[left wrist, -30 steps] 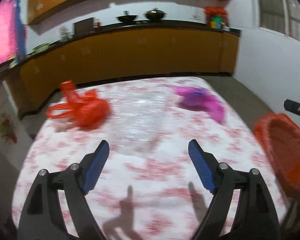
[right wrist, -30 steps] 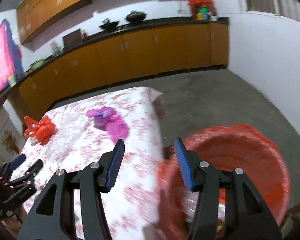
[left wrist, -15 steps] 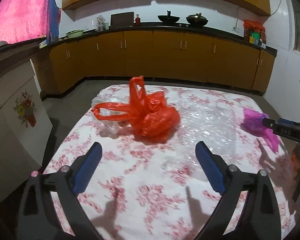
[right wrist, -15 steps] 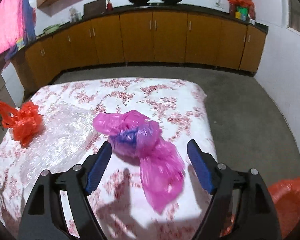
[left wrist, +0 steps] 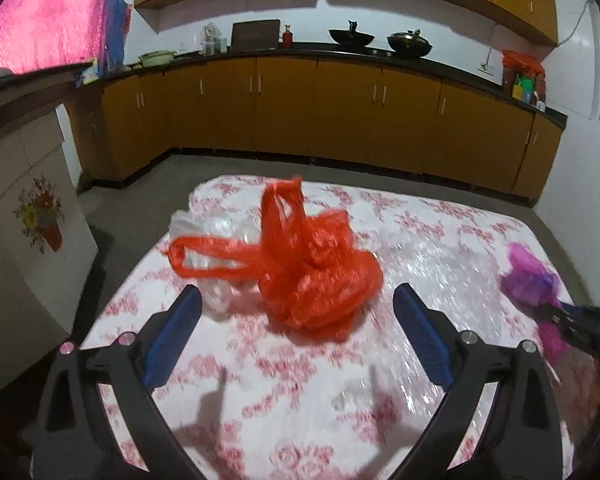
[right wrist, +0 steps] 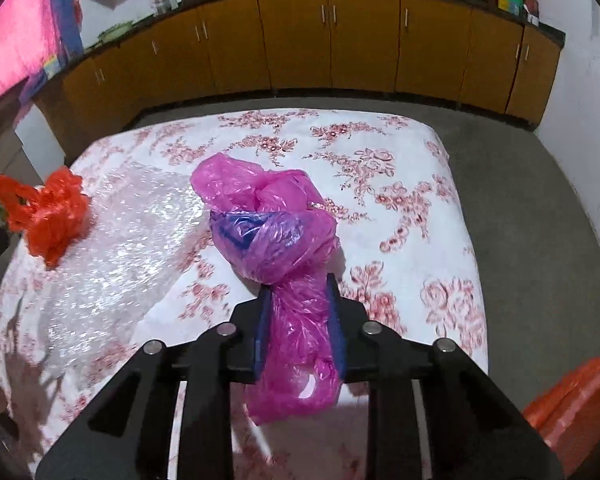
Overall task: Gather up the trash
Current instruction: 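Grasp the pink-purple bag with the right tool while the left tool grasps the red bag, then carry both bags over the basket and open both tools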
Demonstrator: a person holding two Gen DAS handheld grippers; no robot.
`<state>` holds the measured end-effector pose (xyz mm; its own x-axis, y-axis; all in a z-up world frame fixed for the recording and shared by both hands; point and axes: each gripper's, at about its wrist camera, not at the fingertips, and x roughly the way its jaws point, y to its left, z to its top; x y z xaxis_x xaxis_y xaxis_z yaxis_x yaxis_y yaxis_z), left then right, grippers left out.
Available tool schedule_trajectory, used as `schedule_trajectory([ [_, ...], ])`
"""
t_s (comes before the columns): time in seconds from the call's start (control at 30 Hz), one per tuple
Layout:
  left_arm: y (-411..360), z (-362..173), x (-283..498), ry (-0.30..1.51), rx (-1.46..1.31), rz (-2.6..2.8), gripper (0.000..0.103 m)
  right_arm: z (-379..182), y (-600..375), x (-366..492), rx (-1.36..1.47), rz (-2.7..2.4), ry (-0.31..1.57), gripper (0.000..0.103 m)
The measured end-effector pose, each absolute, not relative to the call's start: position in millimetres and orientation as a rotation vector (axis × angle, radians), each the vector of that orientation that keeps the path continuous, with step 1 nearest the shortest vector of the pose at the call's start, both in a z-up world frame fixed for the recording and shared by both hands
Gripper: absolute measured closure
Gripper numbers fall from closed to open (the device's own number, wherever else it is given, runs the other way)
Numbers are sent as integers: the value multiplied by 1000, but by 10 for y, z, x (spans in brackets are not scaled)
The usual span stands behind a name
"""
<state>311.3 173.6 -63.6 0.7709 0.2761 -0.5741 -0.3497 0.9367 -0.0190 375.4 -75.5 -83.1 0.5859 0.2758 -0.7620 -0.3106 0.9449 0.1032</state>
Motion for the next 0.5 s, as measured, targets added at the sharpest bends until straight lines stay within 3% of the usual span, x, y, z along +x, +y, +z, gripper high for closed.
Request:
schedule_trajectory([
  [0.23,1871,-420,3259,542,-120,395,9,-794,-791,3523,-55,342,865,78],
  [0.3,1913,-417,3337,554,-108,403,14,-802,-794,3489,-53,343,869,78],
  [0.4,1970,-470,3495,607,-97,393,31,-793,-808,3436,-48,344,870,78],
  [0.5,2020,-527,3607,651,-118,369,56,-768,-813,3405,-41,343,868,78],
])
